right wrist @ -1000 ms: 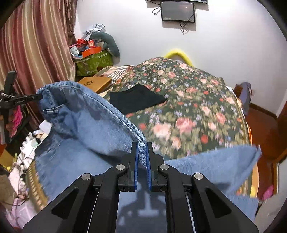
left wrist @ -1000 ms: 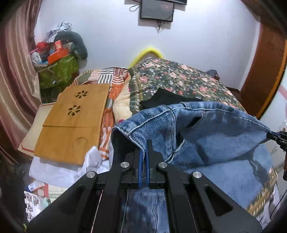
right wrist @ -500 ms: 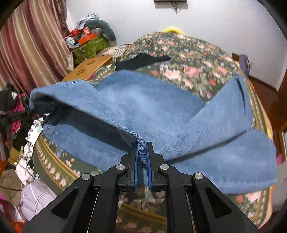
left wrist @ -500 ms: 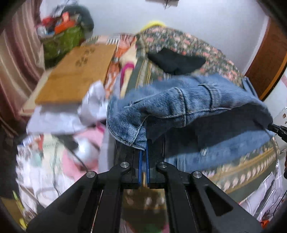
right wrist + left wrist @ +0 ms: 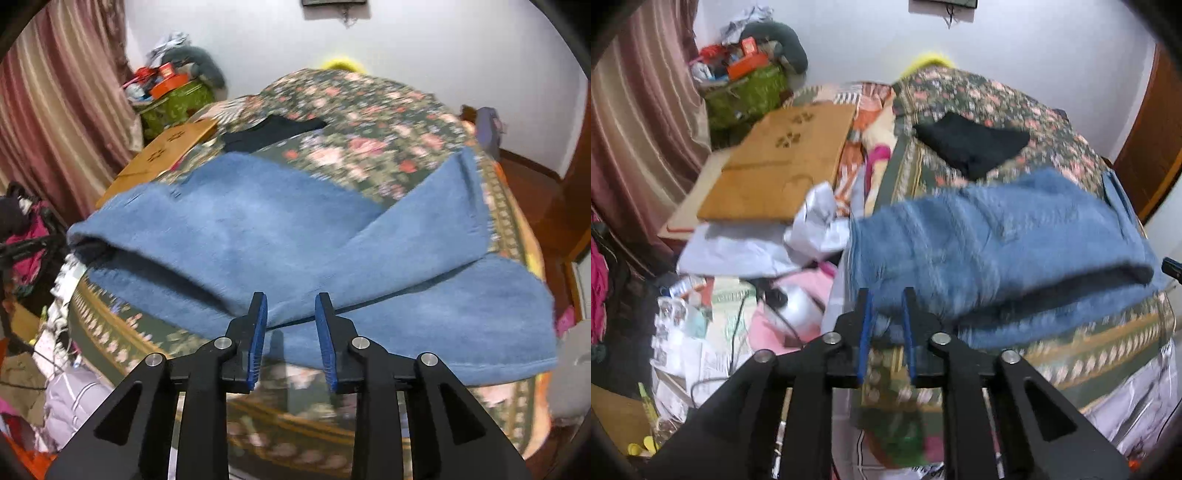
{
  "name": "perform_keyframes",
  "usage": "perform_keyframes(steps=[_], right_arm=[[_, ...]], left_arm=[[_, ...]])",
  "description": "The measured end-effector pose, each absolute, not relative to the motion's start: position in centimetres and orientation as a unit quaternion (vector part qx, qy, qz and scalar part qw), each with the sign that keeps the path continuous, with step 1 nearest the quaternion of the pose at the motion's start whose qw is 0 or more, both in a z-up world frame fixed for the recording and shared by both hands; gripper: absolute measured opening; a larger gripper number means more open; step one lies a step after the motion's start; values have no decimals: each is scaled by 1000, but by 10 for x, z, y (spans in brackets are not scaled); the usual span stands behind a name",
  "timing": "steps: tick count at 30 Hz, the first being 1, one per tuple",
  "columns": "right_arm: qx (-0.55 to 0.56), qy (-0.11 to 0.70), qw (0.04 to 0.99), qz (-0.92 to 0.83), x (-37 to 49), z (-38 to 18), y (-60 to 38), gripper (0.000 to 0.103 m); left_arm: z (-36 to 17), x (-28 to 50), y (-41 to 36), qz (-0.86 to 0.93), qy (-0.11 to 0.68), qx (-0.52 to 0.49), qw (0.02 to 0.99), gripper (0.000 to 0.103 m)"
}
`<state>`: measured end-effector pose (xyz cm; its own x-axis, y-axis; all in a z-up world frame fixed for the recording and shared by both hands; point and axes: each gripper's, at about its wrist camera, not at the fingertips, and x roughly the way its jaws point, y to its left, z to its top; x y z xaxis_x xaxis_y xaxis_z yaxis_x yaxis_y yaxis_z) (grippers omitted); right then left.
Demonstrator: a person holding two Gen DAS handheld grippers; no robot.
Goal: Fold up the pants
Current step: 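Lift the waistband with both grippers and fold it over toward the hems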
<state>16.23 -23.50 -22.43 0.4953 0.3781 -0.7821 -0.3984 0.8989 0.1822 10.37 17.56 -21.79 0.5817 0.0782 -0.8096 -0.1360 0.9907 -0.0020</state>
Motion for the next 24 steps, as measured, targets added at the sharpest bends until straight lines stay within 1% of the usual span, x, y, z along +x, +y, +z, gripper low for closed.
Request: perform_keyframes(steps=[1,2,3,4,5,6,10,14,18,20,21,23,24], right_arm=[[-9,447,867,219,166,-221,-241,28],[-6,445,870,211,171,-218,-247,33],[-4,443,874,201,178,-215,-254,40],[-1,442,877,190,184,-212,-260,44],[4,441,879,179,194,-211,-267,52],[9,441,881,173,202,-210,-271,56],[35,458,874,157,238,-218,-280,58],[56,488,855,167,267,-242,-267,58],[33,514,838,182,282,-270,-242,58],[0,518,836,180,285,-282,-232,58],[-22,517,837,177,283,-287,-228,58],[-29,497,848,182,276,-288,-234,58],[-29,503,846,174,273,-289,-242,57]], left_arm=[[-213,111,172,58,450,-32,890,27],[-210,118,169,57,448,-32,892,34],[-207,127,164,55,445,-32,893,41],[-204,137,156,51,441,-31,895,44],[-203,146,151,48,441,-31,896,50],[-203,156,145,44,441,-32,896,54],[-215,192,114,21,459,-34,887,56],[-246,216,89,11,495,-19,869,56],[-285,218,72,15,530,12,848,57],[-299,210,69,18,530,7,848,57],[-300,205,68,24,519,6,854,57],[-299,200,64,28,514,24,857,57],[-298,200,63,29,513,30,857,57]])
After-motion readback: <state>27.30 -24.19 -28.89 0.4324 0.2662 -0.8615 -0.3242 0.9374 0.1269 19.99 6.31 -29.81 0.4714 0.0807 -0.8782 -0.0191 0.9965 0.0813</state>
